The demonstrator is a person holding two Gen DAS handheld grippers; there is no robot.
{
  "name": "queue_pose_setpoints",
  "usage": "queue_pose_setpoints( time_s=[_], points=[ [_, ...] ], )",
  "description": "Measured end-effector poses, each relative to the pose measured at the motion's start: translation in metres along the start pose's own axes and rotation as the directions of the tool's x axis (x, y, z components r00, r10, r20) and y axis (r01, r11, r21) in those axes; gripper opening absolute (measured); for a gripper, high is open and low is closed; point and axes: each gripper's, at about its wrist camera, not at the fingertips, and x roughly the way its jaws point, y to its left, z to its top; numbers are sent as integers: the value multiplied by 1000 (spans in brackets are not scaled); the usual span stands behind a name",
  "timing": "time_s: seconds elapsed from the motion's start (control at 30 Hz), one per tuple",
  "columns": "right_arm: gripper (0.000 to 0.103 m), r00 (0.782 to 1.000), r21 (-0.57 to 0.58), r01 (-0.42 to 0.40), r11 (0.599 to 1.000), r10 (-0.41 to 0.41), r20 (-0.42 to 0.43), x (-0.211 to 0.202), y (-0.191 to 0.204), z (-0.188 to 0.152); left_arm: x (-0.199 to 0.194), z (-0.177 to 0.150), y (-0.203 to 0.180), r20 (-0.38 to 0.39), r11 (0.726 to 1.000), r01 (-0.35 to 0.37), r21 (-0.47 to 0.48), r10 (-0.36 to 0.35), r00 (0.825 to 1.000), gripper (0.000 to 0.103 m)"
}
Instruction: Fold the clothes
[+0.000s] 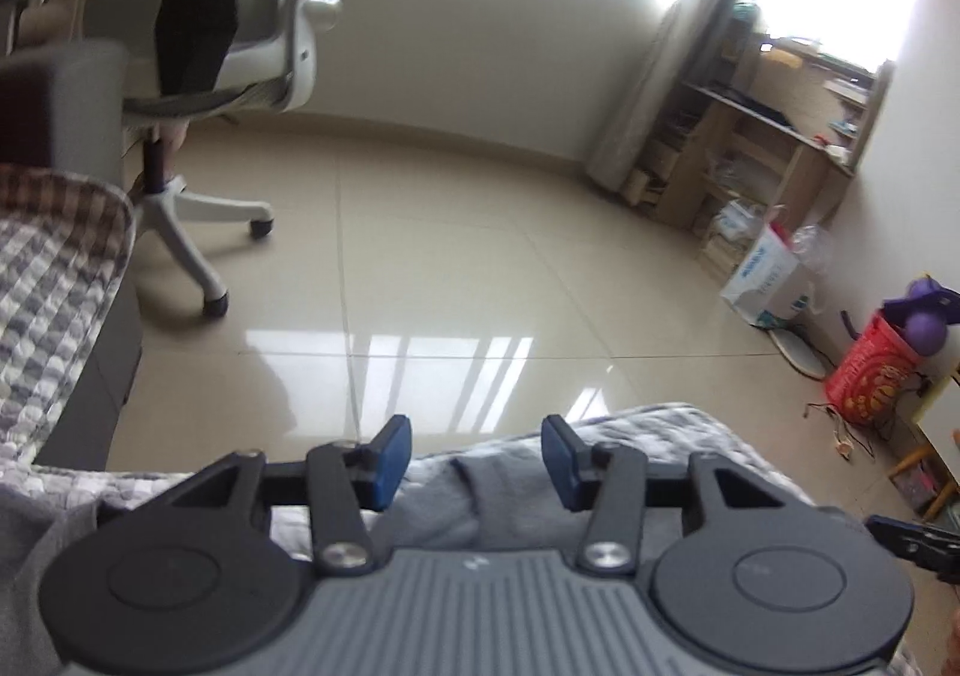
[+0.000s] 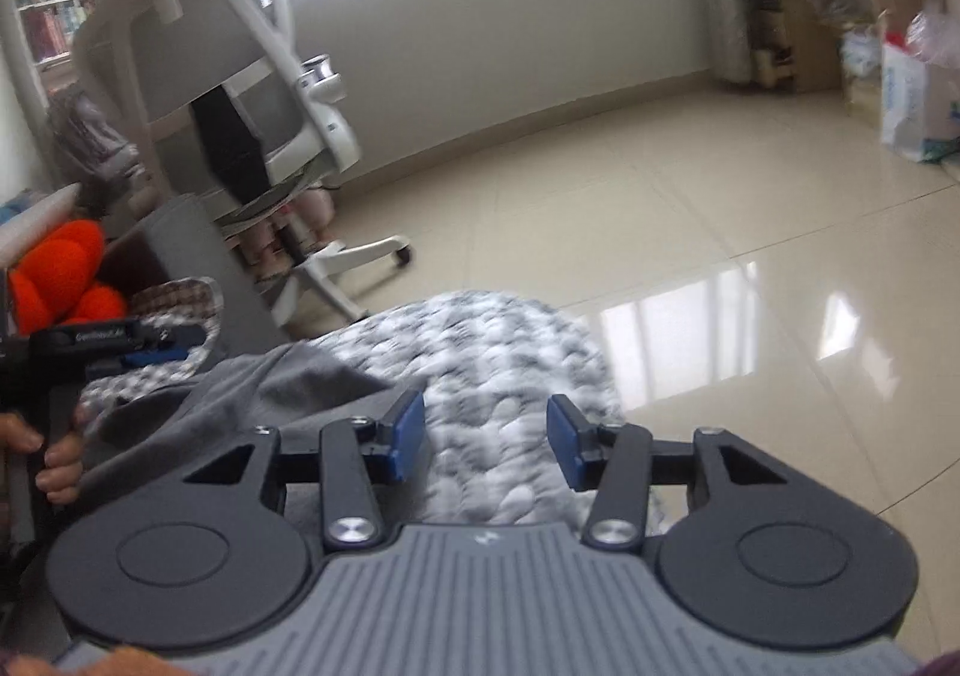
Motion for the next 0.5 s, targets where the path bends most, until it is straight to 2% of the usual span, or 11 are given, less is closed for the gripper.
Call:
queue_pose_setpoints(
  time_s=[0.17, 0.33, 0.5],
  points=[
    [49, 999, 39, -37, 999, 37, 3, 0, 5, -1, -9, -6, -31, -46, 997, 68, 47, -66, 997, 50],
    [49, 998, 82, -68, 994, 66, 22, -4, 0, 0, -12, -18, -57, -89, 992, 97, 84, -89, 992, 50],
    [49, 996, 146, -73, 987, 66, 55, -6, -12, 1, -20, -28, -92, -123, 977, 165, 136, -148, 981, 50]
  ],
)
